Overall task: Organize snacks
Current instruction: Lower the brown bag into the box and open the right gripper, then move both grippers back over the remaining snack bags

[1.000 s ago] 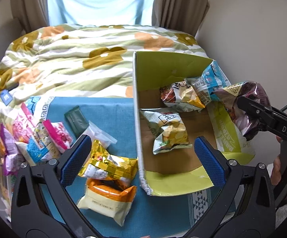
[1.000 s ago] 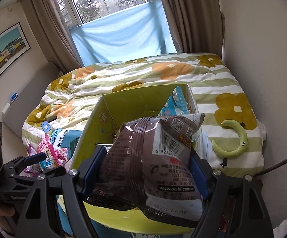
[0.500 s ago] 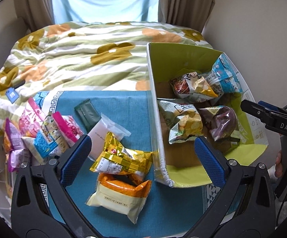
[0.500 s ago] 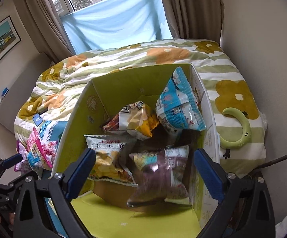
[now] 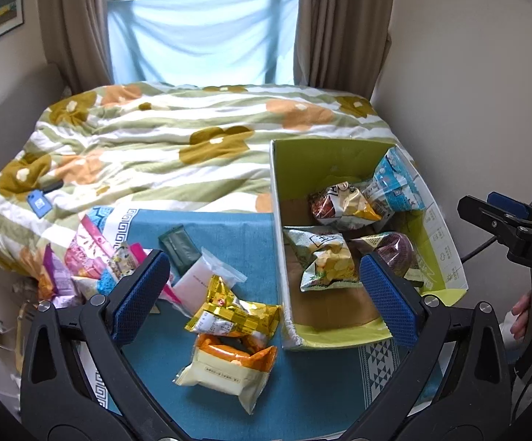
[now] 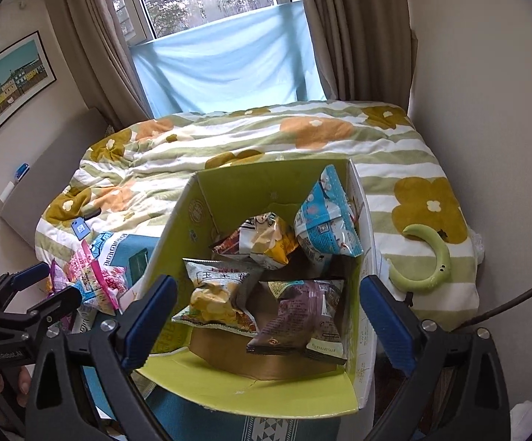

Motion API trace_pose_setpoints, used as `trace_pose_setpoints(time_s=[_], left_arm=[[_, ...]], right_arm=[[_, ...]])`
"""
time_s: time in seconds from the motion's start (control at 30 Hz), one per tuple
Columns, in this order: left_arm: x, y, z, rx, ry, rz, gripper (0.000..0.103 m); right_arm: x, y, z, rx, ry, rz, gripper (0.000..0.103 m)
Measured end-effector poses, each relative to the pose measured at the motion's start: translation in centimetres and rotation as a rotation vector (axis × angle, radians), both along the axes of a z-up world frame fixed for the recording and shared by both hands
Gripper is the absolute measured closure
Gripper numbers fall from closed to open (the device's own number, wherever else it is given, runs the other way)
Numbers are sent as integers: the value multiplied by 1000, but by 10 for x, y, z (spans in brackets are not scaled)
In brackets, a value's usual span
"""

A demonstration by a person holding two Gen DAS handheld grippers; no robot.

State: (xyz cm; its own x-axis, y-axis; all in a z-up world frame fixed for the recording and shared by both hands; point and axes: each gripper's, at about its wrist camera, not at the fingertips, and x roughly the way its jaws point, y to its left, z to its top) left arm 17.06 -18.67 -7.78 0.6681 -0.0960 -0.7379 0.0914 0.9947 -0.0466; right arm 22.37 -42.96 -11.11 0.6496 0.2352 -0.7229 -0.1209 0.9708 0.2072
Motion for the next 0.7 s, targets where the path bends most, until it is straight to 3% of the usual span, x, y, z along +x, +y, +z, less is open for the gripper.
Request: trace_pose_setpoints(time_s=[0.17, 0.43, 0.7], left_arm=[[-34, 22, 16, 20, -30, 67, 1], [-88, 80, 17, 21, -61, 175, 0], [-106, 150, 8, 7, -77, 164, 0]], right_arm=[[-17, 15, 21, -29, -80, 44, 1], [-46, 45, 25, -33, -101, 99, 1], [-67, 100, 31, -11, -132, 139, 1]])
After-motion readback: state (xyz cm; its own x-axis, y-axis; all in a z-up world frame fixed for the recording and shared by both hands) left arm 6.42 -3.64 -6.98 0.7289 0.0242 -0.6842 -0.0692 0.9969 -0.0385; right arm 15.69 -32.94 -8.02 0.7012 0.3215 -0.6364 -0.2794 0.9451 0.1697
